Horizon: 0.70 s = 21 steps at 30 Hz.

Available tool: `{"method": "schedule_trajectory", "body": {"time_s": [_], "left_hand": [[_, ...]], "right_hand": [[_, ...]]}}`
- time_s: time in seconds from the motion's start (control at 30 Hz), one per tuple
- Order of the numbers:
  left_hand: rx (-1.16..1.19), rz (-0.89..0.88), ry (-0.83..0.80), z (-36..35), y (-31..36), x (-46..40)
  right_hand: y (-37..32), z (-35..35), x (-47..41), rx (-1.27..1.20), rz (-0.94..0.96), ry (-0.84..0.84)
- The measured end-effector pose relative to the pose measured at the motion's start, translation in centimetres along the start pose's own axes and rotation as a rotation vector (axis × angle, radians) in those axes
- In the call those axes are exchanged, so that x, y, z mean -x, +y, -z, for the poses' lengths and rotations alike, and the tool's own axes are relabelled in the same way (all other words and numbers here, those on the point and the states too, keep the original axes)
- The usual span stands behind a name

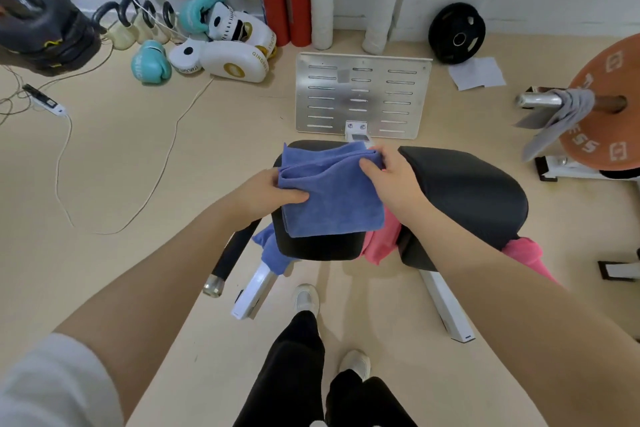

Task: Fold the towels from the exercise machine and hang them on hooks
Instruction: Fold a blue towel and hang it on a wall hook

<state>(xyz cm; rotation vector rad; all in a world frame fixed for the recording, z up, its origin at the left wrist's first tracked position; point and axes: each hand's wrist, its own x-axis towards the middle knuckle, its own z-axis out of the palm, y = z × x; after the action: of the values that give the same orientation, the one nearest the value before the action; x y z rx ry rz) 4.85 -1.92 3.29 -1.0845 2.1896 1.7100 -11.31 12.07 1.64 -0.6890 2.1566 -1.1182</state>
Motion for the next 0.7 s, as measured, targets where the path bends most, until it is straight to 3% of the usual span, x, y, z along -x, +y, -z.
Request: {"method": "schedule_trajectory", "body": {"time_s": [0.17,0.3,0.43,0.53,0.6,0.7], "left_hand": [[0.13,0.014,-0.053,1.5,-0.2,-4.1],[0.073,0.085,0.031,1.8,-0.5,-7.4],[-0.482,0.117,0.265,2.0,-0.3,-9.4],[-0.819,-0.183,0.374,1.2,1.0,-9.8],[-0.843,-0.414,0.211,-0.5,2.1,-10.0],[-0.913,-0.416,-0.119,-2.8,1.3,-10.4]], "right_hand": [[-1.1,-0.6,-4.5,0.024,-0.035,0.07],[-0.2,-1.6,-7.7,0.11,-0.164,0.028],[0.9,-2.7,-9.0,0.181,-0.249,0.028],[1.0,-3.1,-9.3,0.253,-0.259,0.059],[1.2,-3.2,-9.3,0.281,-0.283,0.076],[0.5,-3.2,-8.9,0.479,-0.176,0.13]]}}
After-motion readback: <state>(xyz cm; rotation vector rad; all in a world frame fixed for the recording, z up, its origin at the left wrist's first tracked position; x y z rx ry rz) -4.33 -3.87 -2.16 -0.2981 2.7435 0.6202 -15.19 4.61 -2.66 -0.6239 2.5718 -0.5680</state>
